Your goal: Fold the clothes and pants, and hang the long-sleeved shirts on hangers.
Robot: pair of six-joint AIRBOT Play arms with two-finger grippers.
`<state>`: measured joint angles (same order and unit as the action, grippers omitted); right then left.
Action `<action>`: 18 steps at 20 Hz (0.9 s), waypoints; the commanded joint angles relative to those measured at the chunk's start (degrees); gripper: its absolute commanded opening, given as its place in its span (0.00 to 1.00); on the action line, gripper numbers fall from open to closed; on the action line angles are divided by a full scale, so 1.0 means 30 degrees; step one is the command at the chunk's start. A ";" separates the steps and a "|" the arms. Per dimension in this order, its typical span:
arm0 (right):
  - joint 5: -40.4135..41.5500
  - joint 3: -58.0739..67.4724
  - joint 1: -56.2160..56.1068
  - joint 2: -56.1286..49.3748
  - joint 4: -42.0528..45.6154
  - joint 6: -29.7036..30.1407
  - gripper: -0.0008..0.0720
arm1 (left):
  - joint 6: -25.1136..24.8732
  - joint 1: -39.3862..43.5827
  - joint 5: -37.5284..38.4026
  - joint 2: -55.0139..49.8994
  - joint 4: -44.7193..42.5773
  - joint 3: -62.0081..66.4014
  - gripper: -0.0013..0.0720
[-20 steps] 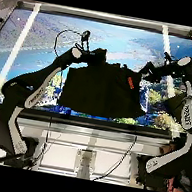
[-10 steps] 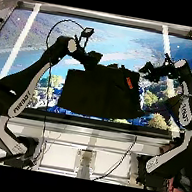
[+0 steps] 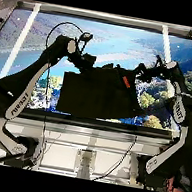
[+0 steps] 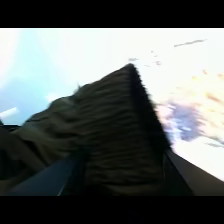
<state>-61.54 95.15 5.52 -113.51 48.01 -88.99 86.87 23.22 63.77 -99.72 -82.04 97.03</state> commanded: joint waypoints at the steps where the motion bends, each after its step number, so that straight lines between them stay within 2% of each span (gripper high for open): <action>1: 0.0743 0.0066 -0.0423 -0.0095 -0.1005 0.0539 0.54 | 0.0051 0.0168 0.0197 0.0022 -0.0219 -0.0029 0.02; 2: 0.0743 0.0087 -0.0423 -0.0102 -0.1035 0.0554 0.40 | 0.0051 0.0175 0.0197 0.0015 -0.0226 -0.0029 0.02; 3: 0.0721 0.0153 -0.0423 -0.0102 -0.1027 0.0554 0.08 | 0.0051 0.0160 0.0189 0.0000 -0.0233 -0.0029 0.02; 4: 0.0707 0.0248 -0.0408 -0.0095 -0.1086 0.0503 0.04 | 0.0058 0.0022 0.0138 -0.0007 -0.0335 -0.0036 0.02; 5: 0.0714 0.0386 -0.0408 -0.0058 -0.1093 0.0452 0.04 | 0.0080 -0.0248 -0.0051 0.0000 -0.0597 -0.0029 0.02; 6: 0.0743 0.0532 -0.0408 0.0036 -0.1071 0.0240 0.04 | 0.0867 -0.0736 -0.0466 0.0000 -0.0823 -0.0029 0.02; 8: 0.1056 0.0947 -0.0401 0.0226 -0.0896 -0.0342 0.04 | 0.3898 -0.1982 -0.1887 0.0000 -0.0634 -0.0029 0.02; 11: 0.2557 0.1158 -0.0408 0.0758 -0.0656 -0.1909 0.03 | 0.5799 -0.3016 -0.4517 0.0000 0.0197 -0.0029 0.02; 14: 0.4167 0.1158 -0.0408 0.1399 0.0736 -0.4138 0.03 | 0.5989 -0.2878 -0.7162 0.0015 0.0219 -0.0029 0.02; 16: 0.4364 0.1158 -0.0408 0.1741 0.0772 -0.4240 0.03 | 0.5989 -0.2696 -0.8947 0.0087 0.0226 -0.0029 0.02; 18: 0.4116 0.1158 -0.0408 0.1967 0.2171 -0.6309 0.03 | 0.6003 -0.2361 -0.9420 0.0095 0.0233 -0.0029 0.02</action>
<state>-50.37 98.56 4.34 -108.79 49.98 -100.75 103.72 15.51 41.50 -99.53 -81.73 96.92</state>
